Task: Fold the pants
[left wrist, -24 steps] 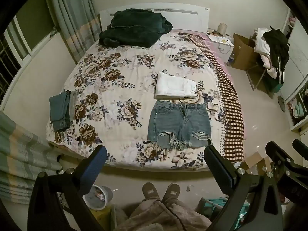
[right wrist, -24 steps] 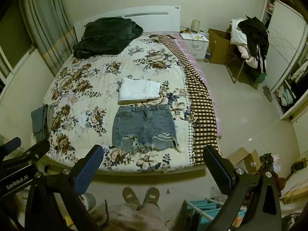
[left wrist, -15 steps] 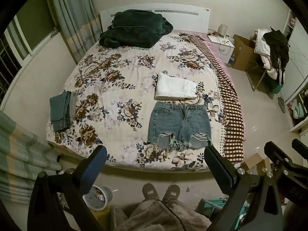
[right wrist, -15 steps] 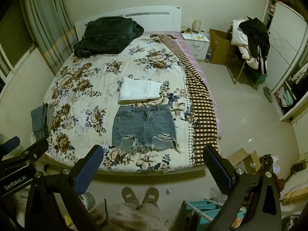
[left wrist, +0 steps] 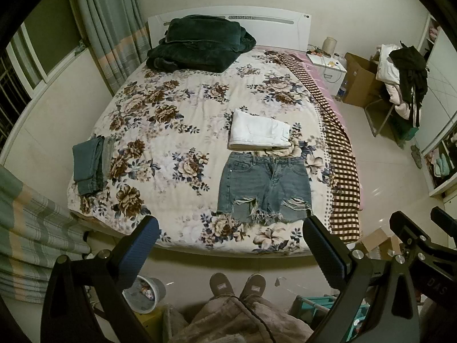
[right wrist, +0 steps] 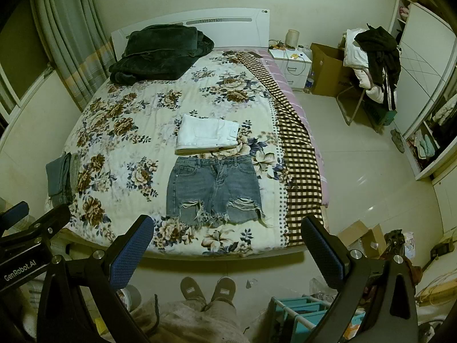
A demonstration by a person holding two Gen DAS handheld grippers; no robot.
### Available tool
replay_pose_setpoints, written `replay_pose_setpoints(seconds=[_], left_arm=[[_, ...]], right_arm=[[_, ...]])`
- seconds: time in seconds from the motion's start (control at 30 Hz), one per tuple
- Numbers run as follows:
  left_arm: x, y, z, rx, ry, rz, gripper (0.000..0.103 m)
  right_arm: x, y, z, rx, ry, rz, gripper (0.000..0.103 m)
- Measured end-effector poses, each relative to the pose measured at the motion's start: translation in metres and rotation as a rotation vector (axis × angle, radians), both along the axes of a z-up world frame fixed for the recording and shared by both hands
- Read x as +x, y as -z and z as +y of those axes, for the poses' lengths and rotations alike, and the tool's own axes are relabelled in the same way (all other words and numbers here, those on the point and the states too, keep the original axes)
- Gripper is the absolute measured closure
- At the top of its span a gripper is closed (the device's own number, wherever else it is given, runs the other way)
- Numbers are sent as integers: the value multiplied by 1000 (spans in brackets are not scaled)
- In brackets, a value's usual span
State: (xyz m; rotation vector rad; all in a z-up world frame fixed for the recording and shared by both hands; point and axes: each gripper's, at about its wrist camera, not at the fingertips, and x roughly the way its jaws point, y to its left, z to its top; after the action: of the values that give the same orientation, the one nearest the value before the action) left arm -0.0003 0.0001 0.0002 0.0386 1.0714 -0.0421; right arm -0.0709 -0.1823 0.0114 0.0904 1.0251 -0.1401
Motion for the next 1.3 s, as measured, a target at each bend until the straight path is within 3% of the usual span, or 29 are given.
replay_pose_setpoints(seconds=[1.3], left_arm=[[0,0,0,-8,-1,-7,0]], right_arm=[[-3,-4,2,0,-1,-4,0]])
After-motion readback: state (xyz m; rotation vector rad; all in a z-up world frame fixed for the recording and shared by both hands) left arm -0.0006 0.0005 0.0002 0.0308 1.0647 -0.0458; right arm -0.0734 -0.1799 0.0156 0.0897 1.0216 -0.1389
